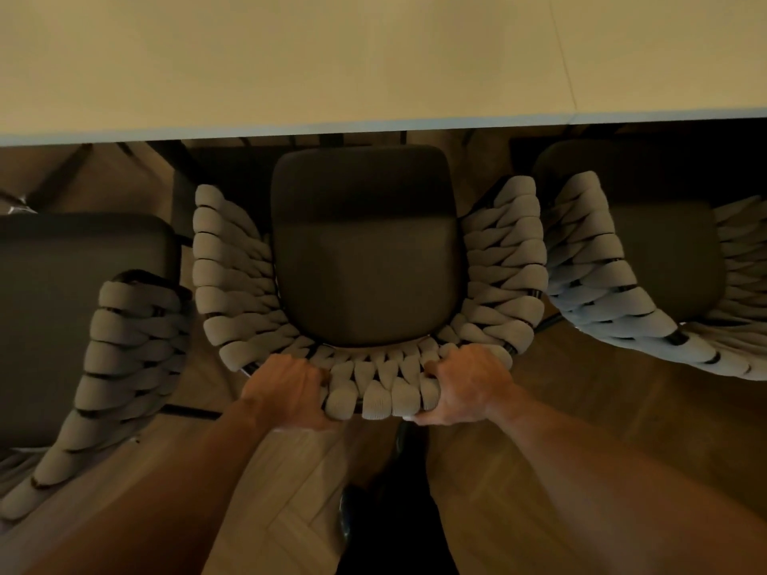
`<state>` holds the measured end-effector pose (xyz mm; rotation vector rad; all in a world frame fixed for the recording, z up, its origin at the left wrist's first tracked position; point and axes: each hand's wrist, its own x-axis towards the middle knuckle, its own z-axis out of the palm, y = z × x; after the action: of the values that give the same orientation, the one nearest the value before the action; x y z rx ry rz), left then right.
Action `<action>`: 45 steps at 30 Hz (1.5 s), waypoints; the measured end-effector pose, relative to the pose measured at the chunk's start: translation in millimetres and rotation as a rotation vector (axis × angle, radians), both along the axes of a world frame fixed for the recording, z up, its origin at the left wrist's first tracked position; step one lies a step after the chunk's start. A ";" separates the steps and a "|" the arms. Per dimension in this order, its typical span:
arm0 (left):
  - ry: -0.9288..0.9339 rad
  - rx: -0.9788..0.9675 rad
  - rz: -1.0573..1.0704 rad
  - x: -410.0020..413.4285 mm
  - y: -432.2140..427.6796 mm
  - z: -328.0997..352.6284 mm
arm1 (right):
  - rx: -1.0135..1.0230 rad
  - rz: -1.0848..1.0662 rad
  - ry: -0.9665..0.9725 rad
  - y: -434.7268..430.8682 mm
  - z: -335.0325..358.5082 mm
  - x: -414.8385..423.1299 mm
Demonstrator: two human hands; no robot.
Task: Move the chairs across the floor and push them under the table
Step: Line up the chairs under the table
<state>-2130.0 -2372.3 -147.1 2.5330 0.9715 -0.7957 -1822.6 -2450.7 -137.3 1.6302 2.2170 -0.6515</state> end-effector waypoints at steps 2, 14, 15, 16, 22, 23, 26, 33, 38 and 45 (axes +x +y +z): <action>-0.005 0.005 -0.015 0.5 0.6 -0.2 | -0.001 0.007 0.002 1.1 0.6 0.8; 0.081 0.012 0.032 5.8 -8.6 8.5 | 0.030 -0.016 -0.033 -7.8 7.5 -3.8; 0.095 0.025 0.057 6.3 -11.9 10.7 | 0.025 -0.034 -0.032 -9.7 12.1 -5.9; 0.094 0.050 0.088 6.8 -14.9 12.5 | 0.004 -0.054 -0.032 -11.3 16.1 -7.1; -0.116 -0.003 0.346 -3.5 -31.4 40.9 | 0.029 -0.253 0.211 -29.2 39.7 5.1; -0.210 -0.031 0.481 -7.2 -31.3 48.5 | 0.092 -0.326 0.278 -31.5 39.2 15.2; -0.539 0.146 0.908 -19.2 -25.9 58.0 | 0.423 -0.554 0.317 -29.7 34.6 53.8; -0.623 0.250 1.864 -15.6 11.4 19.7 | 0.252 -1.656 0.495 14.1 19.2 101.9; -0.541 0.276 2.066 16.4 18.6 4.2 | 0.213 -1.767 0.539 40.9 -14.3 82.0; -0.541 0.372 2.069 19.1 28.8 1.6 | 0.350 -1.718 0.365 51.4 -25.3 76.0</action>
<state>-2110.9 -2343.5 -145.6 0.5768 2.4855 0.6776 -1746.6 -2399.3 -162.7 3.5763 0.4545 -0.8966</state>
